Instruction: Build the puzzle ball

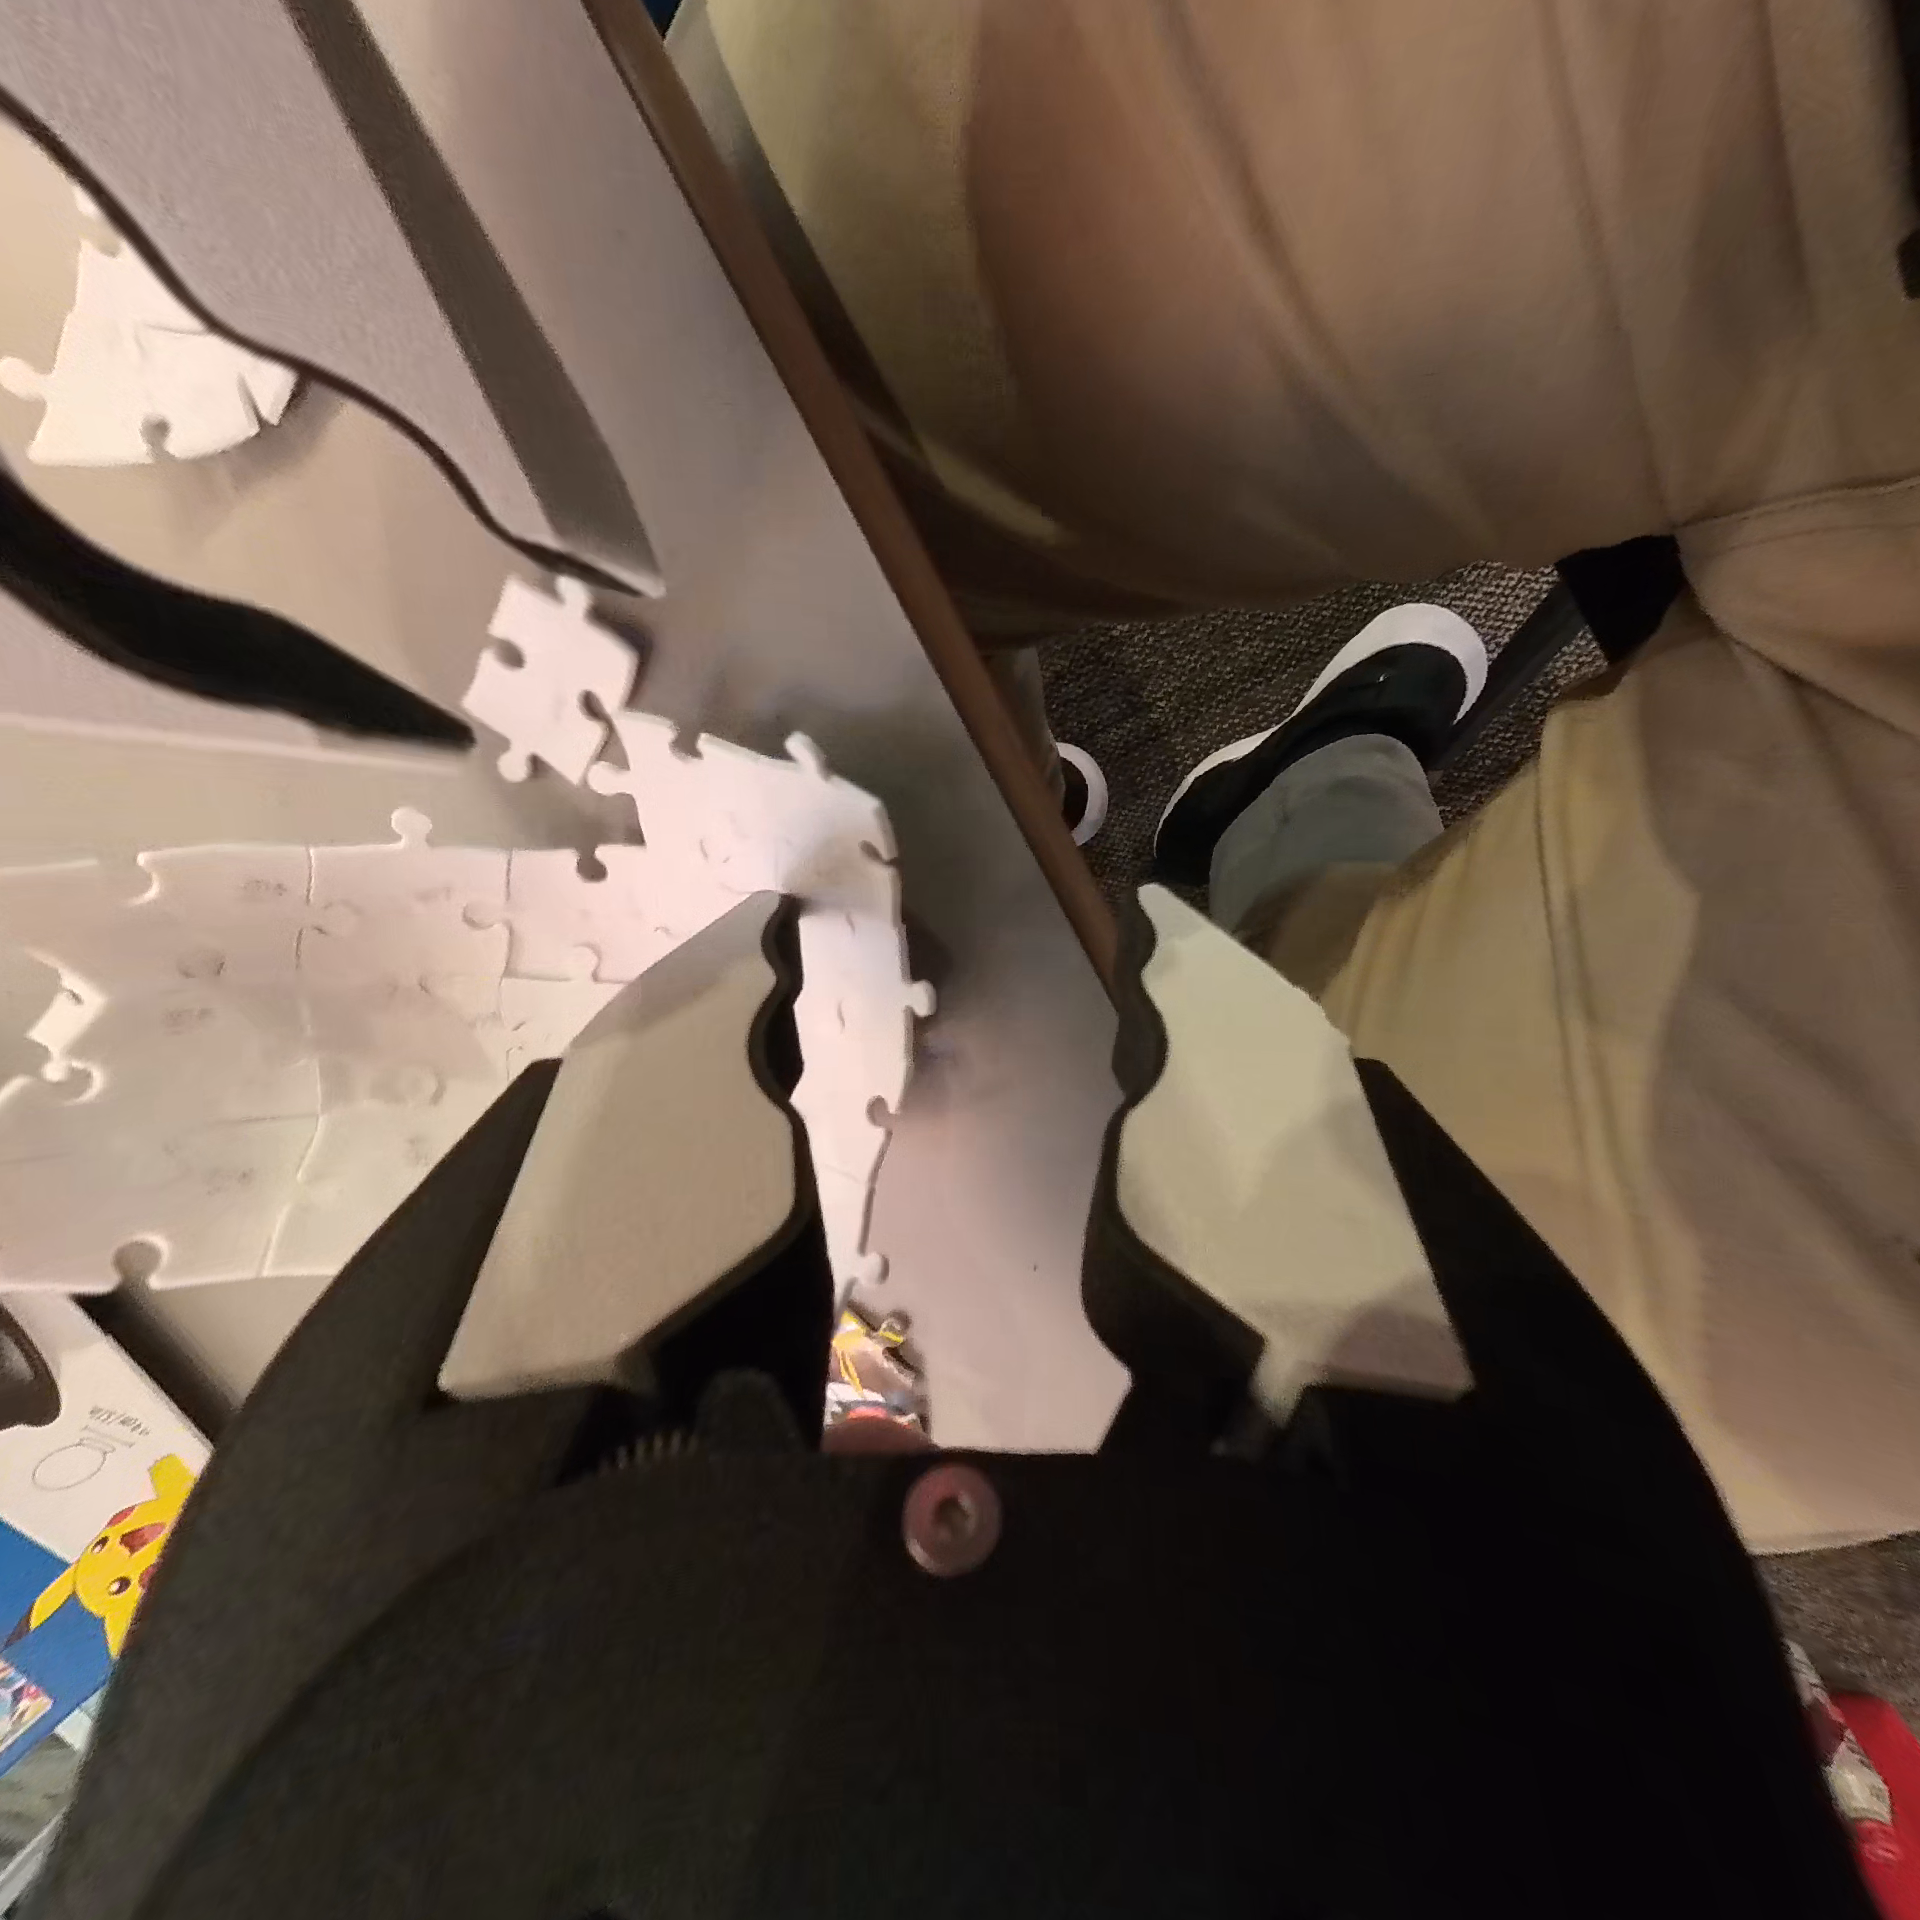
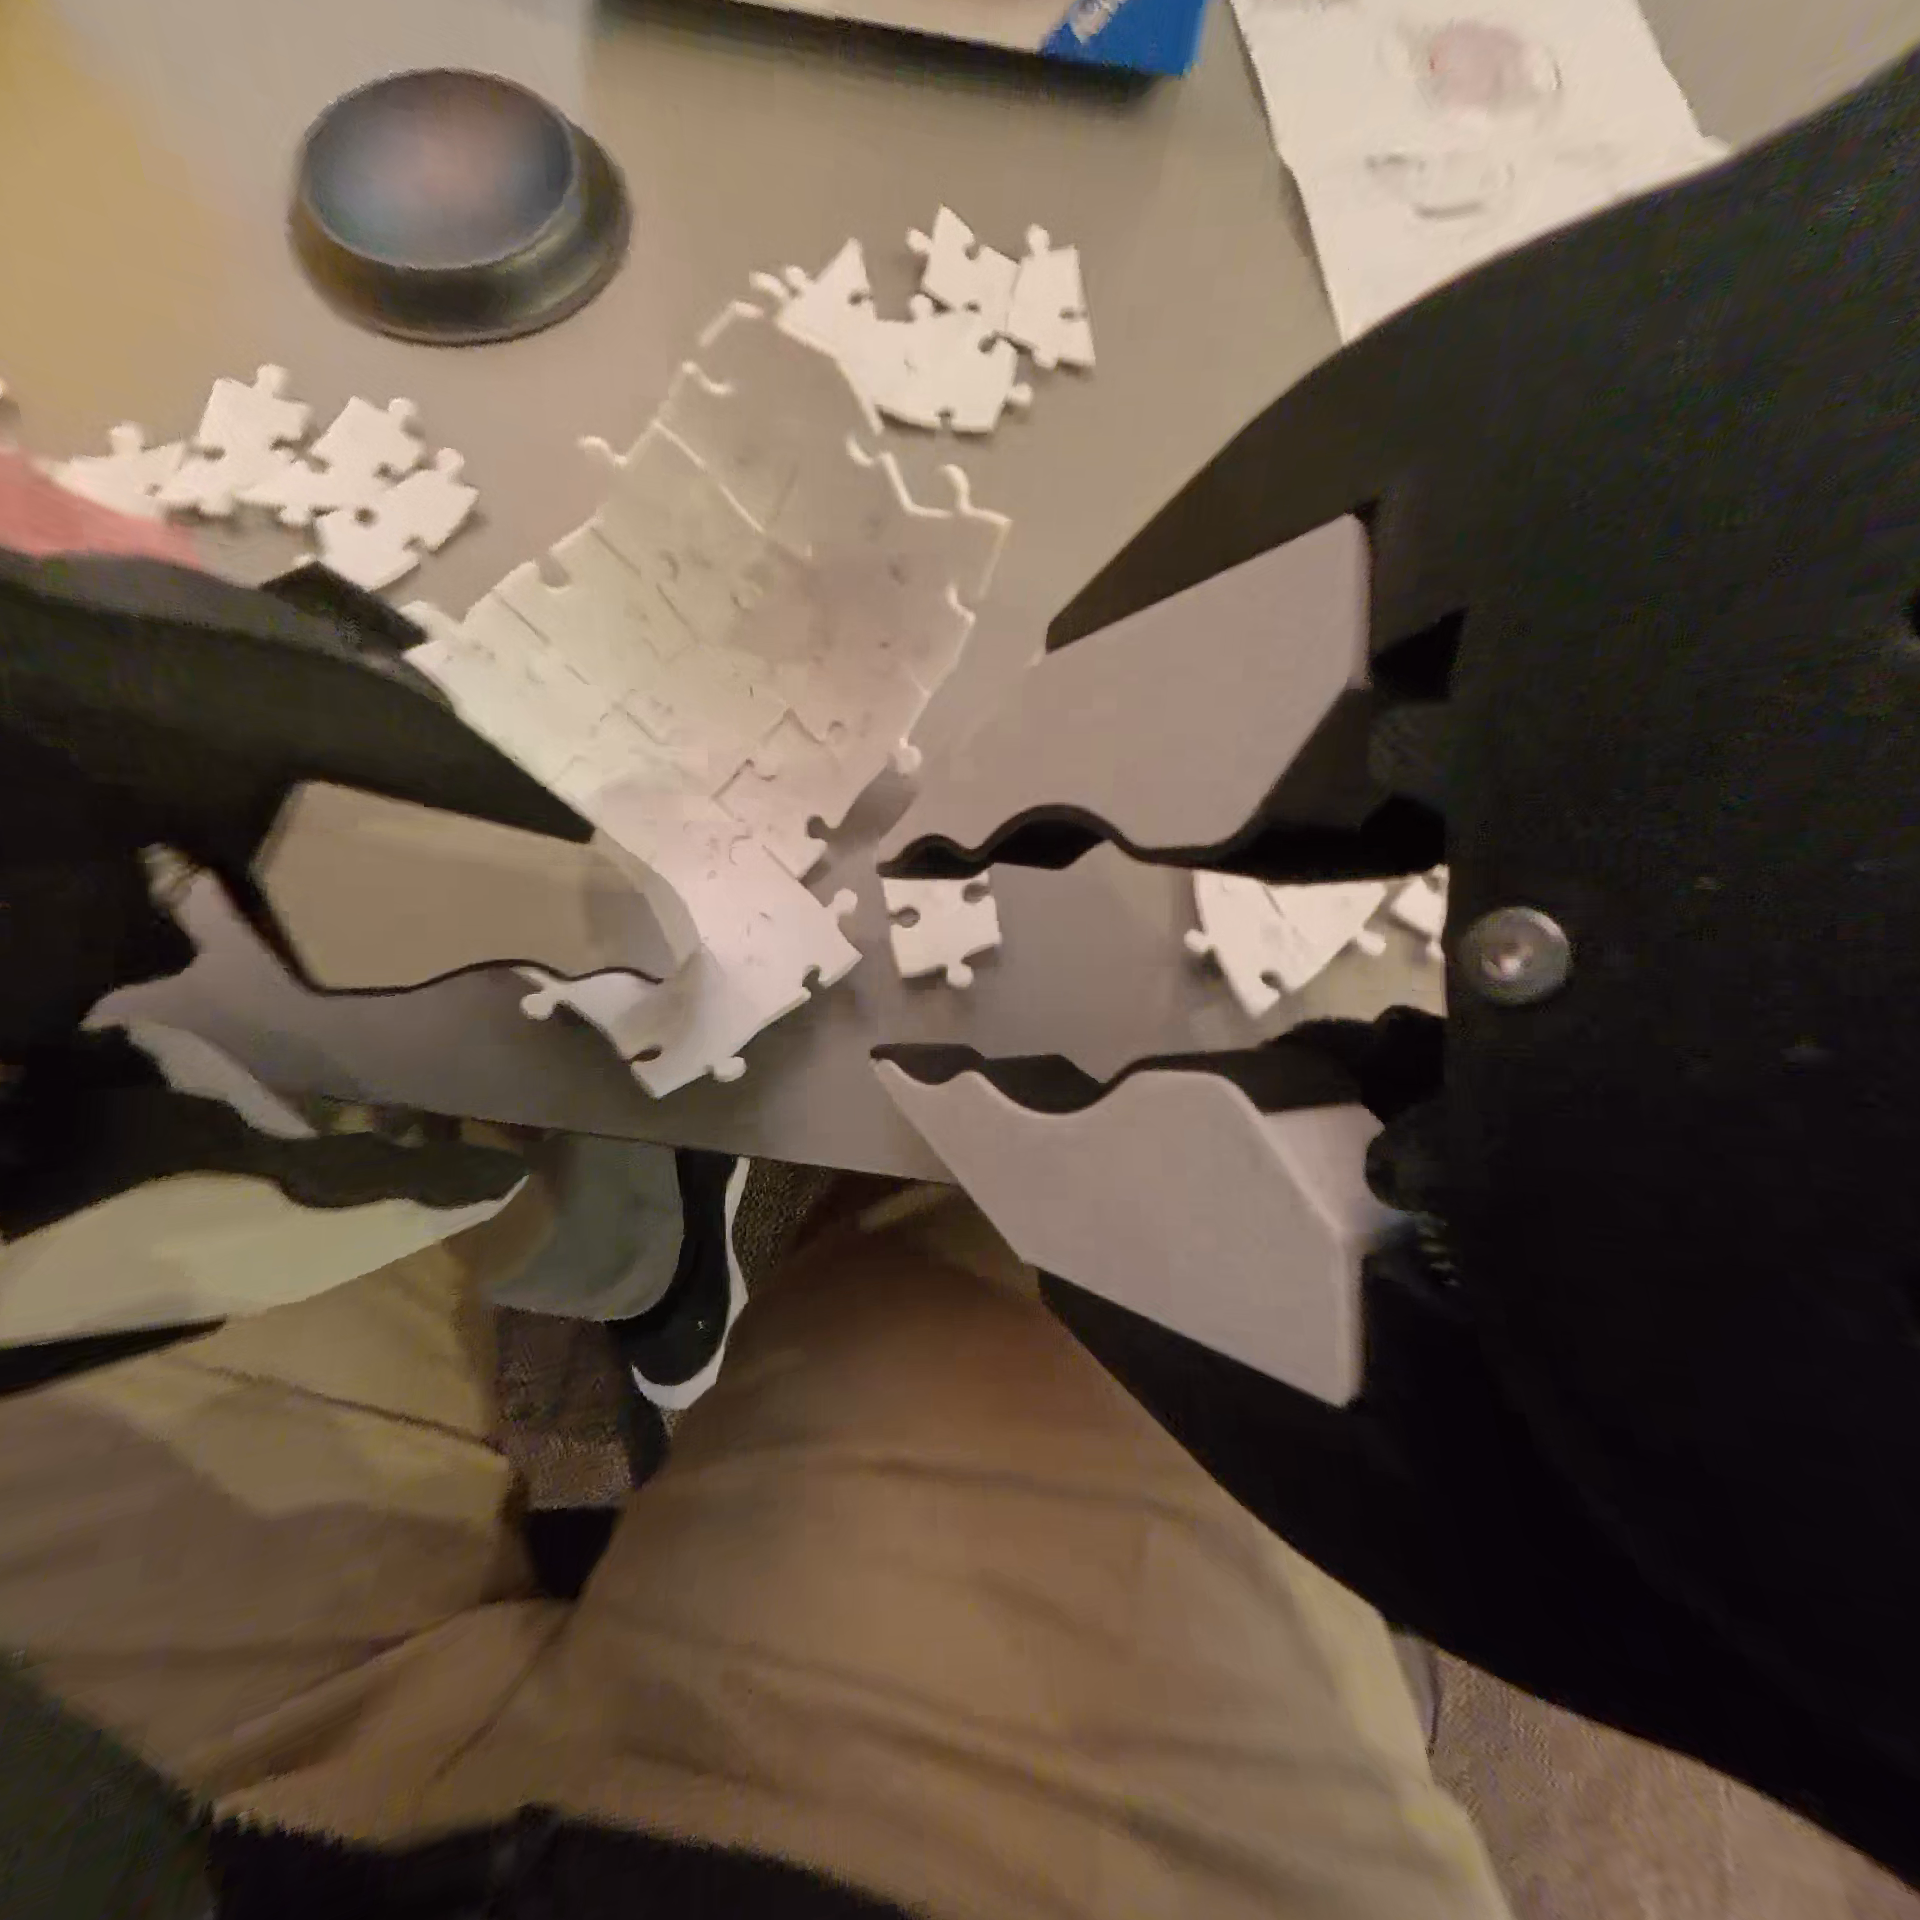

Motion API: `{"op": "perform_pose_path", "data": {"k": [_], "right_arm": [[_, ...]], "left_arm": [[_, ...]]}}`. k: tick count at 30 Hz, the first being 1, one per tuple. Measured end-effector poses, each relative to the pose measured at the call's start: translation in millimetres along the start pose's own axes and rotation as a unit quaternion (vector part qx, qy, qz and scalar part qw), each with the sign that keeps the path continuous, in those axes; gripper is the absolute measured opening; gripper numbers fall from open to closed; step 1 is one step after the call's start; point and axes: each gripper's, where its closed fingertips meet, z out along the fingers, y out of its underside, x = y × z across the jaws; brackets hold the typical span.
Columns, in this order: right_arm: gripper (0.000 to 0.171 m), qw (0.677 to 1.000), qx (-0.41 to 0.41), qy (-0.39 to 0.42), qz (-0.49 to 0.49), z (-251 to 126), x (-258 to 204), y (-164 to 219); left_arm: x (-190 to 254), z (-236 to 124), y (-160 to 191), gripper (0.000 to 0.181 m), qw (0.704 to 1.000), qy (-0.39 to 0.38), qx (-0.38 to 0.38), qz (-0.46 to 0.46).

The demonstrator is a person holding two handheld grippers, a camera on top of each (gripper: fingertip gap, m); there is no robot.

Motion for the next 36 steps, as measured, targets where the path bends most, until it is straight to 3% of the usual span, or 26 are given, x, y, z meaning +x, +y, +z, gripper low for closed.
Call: {"op": "perform_pose_path", "data": {"k": [3, 5, 7, 10, 12, 20, 36], "right_arm": [[0.023, 0.997, 0.004, 0.009, 0.082, 4.8, -0.9, 13.0], [0.03, 0.989, 0.019, 0.039, 0.144, 4.8, 7.0, 18.1], [0.027, 0.976, 0.031, 0.059, 0.207, 1.7, 11.6, 19.3], [0.029, 0.968, 0.029, 0.072, 0.24, 5.3, 6.8, 22.6], [0.025, 0.966, -0.002, 0.09, 0.243, 11.1, 7.5, 32.7], [0.002, 0.96, -0.002, 0.1, 0.261, 10.9, 4.4, 38.0], [0.016, 0.962, 0.002, 0.082, 0.26, 9.5, 18.2, 46.1]], "left_arm": [[0.8, 0.8, 1.1, 0.058, 1.0, 0.002, -0.004, 0.002], [0.9, -0.4, 2.3, 0.057, 1.0, 0.003, -0.008, -0.001], [0.4, -3.4, 2.9, 0.057, 1.0, 0.002, -0.007, -0.009], [1.3, -4.1, 2.6, 0.058, 1.0, 0.001, -0.009, -0.015], [1.9, -2.6, 2.1, 0.058, 1.0, 0.0, -0.01, -0.02], [5.5, -0.8, -4.8, 0.059, 0.999, -0.007, 0.0, -0.041], [4.1, 0.3, -4.0, 0.058, 0.999, -0.008, 0.005, -0.049]]}}
